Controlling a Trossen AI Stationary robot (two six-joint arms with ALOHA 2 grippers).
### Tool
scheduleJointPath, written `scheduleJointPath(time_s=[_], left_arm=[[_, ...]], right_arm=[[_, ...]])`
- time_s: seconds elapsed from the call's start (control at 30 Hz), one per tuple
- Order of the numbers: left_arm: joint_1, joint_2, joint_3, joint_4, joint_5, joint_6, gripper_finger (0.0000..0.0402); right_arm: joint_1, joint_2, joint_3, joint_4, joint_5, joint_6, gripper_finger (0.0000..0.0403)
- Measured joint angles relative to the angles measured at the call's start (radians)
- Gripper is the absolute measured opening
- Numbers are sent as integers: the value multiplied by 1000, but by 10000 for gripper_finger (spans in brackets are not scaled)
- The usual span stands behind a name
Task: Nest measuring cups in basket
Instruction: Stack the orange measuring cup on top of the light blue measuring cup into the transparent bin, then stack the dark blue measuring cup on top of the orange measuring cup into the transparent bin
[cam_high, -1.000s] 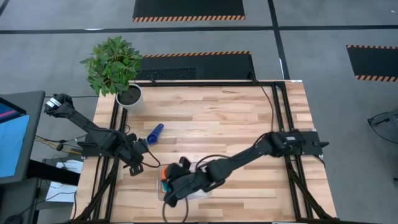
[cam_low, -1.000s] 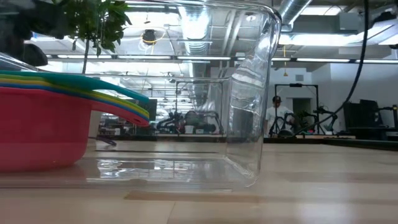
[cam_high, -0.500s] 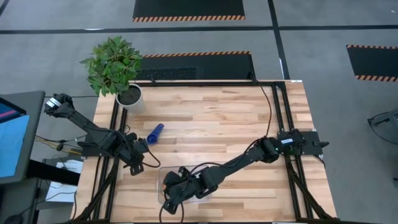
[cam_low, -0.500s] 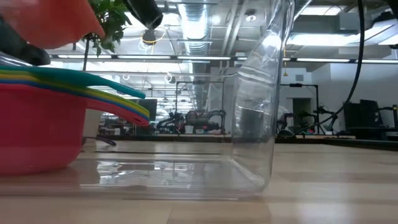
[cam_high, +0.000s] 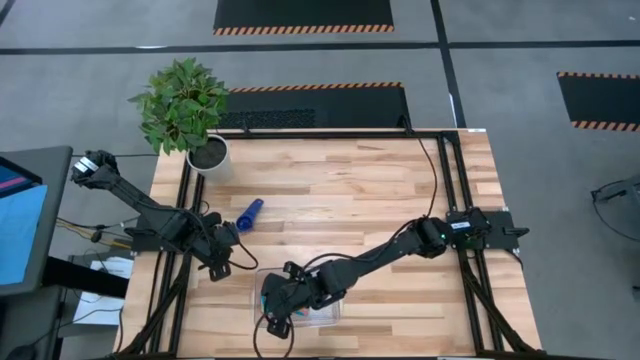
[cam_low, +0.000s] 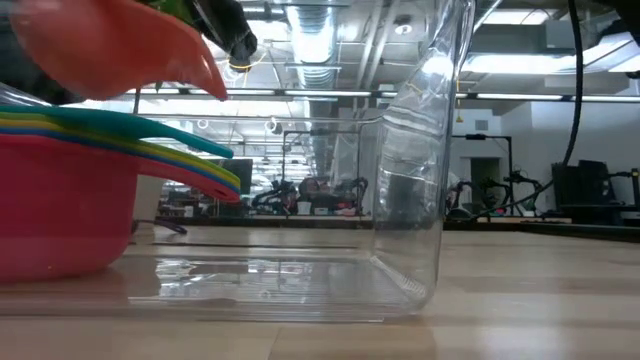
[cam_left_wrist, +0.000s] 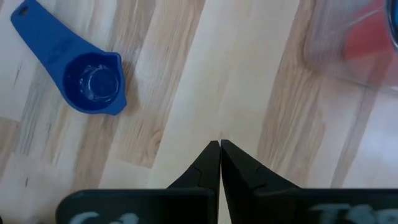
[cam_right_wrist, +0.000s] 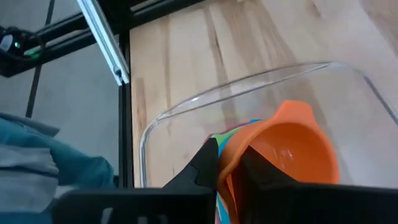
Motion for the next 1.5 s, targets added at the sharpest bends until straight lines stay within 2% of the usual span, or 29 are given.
scheduleJointPath(time_s=[0.2,0.53,1.0,1.07,1.17,1.27,1.37,1.5], left_arm=[[0,0,0,0,7,0,0],[0,0,0,0,10,-1,0],[0,0,0,-7,14,-3,0],[0,0,0,-38,43,-21,0],[-5,0,0,-115,155,-118,0],[-45,0,-1,-167,242,-193,0],[-100,1,-1,-180,152,-240,0],[-143,10,-2,-161,-94,-272,0]], right_arm=[[-14,0,0,-8,-95,-18,55],[-27,0,0,-5,-109,-73,87],[-33,0,0,-4,-126,-61,168],[-40,-5,11,-25,-141,-27,170],[-54,-38,18,3,-215,-21,162],[-67,-111,22,-21,-229,-83,147],[-77,-189,21,-183,-163,-159,128],[-79,-268,18,-474,16,-216,104]])
